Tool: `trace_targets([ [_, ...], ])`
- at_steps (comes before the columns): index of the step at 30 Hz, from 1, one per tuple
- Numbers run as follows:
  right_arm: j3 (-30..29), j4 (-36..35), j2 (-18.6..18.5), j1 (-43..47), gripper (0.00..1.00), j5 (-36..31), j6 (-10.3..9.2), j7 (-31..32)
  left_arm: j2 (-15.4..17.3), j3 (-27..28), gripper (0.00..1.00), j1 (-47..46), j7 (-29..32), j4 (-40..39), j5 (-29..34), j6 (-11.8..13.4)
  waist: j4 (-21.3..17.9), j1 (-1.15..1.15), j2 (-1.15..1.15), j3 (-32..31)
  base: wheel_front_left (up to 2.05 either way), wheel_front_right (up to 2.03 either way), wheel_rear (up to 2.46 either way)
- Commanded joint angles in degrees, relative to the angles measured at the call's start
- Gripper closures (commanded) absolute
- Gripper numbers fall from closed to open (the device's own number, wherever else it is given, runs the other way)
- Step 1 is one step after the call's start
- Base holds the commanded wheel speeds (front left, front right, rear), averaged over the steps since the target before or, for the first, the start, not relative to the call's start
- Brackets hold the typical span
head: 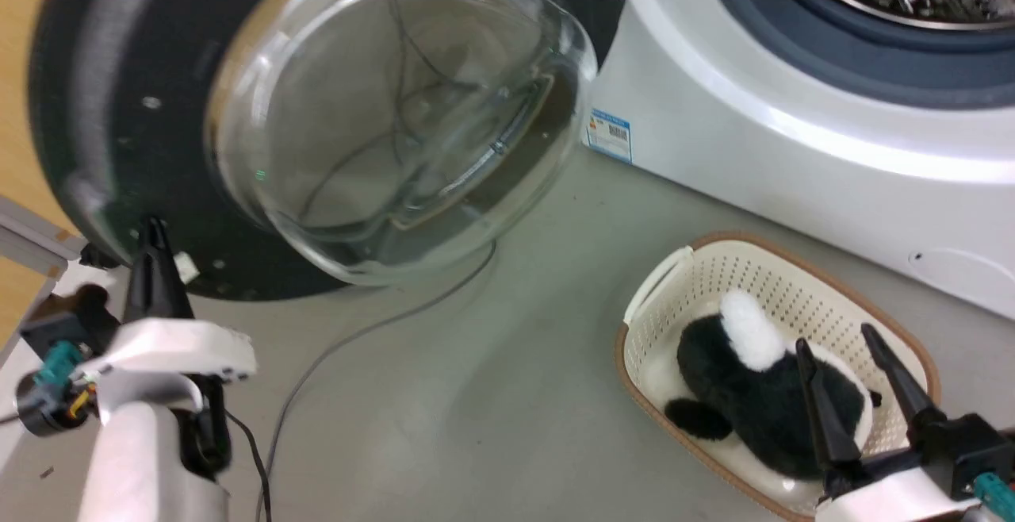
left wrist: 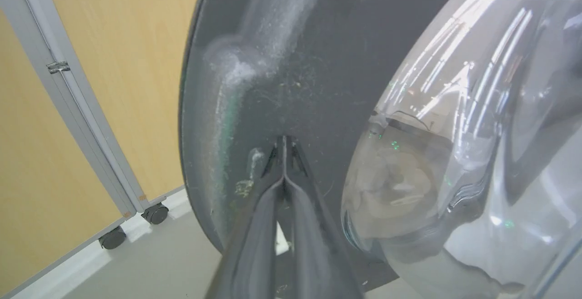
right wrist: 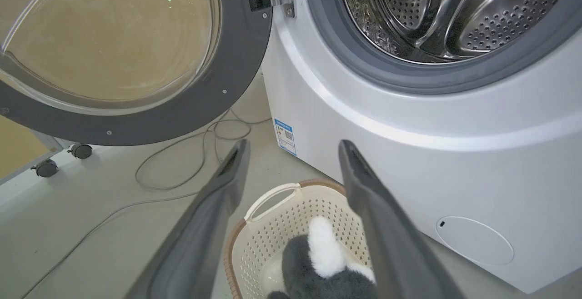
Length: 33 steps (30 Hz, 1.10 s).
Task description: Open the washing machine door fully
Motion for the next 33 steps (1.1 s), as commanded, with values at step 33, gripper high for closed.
trace_targets([
  [33, 0.22, 0.77, -0.10, -4.42, 0.00, -0.19, 0.05, -0.25, 4.92, 14.13, 1.00, -11.60, -0.24, 14.12, 5.20, -3.95, -6.93, -0.01, 0.00, 0.83, 0.00, 0.00, 0.00],
])
